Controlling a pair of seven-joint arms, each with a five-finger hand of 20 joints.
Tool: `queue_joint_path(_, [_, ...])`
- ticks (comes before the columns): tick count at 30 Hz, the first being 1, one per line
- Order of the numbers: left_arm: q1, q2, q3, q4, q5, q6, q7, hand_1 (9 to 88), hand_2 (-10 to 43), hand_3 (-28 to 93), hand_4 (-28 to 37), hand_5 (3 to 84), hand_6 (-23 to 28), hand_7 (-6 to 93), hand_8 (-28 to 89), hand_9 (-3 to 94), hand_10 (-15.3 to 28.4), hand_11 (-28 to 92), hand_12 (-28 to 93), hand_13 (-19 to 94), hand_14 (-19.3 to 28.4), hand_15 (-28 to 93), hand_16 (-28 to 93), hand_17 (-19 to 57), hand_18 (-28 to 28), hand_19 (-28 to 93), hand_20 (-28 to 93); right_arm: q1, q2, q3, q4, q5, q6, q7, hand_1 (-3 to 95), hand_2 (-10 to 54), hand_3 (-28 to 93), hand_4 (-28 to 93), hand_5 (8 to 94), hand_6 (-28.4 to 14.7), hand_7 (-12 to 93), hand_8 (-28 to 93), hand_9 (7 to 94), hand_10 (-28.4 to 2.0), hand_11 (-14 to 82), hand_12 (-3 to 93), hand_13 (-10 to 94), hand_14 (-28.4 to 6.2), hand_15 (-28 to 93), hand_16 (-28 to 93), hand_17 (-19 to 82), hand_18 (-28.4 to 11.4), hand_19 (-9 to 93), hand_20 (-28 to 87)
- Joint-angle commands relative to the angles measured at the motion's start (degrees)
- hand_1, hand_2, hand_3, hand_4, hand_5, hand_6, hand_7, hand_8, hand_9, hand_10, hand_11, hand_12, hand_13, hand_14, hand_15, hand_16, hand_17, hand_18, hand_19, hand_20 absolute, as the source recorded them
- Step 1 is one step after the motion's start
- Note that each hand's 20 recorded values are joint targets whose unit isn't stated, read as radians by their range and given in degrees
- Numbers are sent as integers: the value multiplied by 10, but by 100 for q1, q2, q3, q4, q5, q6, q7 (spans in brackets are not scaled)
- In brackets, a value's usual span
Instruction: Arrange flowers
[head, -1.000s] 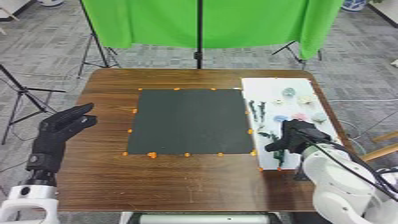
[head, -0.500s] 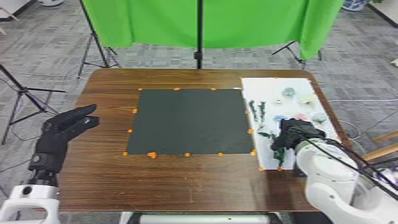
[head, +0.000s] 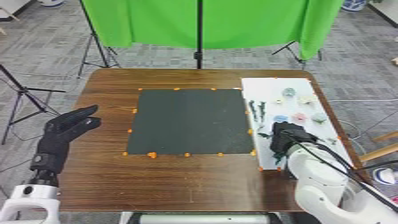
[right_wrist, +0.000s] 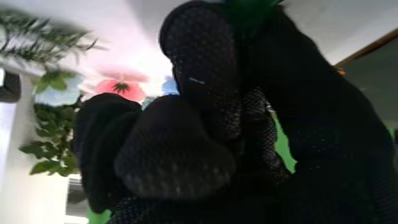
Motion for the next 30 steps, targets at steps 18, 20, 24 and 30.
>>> queue_joint_path(18, [377, 856, -356, 550, -1126, 557, 73, 318, 27, 619, -181, 503, 45, 127, -61, 511, 149, 227, 135, 416, 195, 246, -9, 93, 121, 88, 184, 151, -265, 466, -720, 320, 1809, -779, 539, -95, 578, 57, 876, -48, 270, 247, 937, -122, 448, 254, 937, 17, 724, 195, 752, -106, 932, 508])
queue_joint_path(20, [418, 893, -365, 643, -1171, 586, 62, 313, 52, 625, -192, 508, 44, 129, -62, 514, 148, 230, 135, 419, 196, 250, -9, 94, 121, 89, 185, 645, -474, 9, -588, 407, 1949, -858, 539, -95, 580, 56, 875, -48, 271, 247, 937, -121, 449, 252, 937, 17, 725, 194, 754, -105, 932, 510])
queue_joint_path(24, [392, 938, -306, 800, -1209, 613, 53, 307, 90, 634, -212, 512, 43, 130, -65, 519, 151, 231, 133, 423, 197, 253, -10, 95, 121, 90, 185, 1558, -959, -930, -219, 568, 2146, -1086, 540, -95, 580, 56, 876, -48, 272, 246, 937, -122, 451, 251, 937, 17, 727, 192, 755, -104, 932, 514])
queue_joint_path(30, [203, 967, -81, 960, -1212, 605, 75, 302, 114, 643, -235, 513, 43, 131, -66, 522, 151, 232, 133, 426, 198, 256, -11, 96, 121, 89, 185, 2677, -1638, -2240, 588, 885, 2539, -1434, 540, -95, 580, 57, 876, -49, 274, 242, 937, -122, 452, 249, 937, 17, 728, 192, 755, -104, 932, 517])
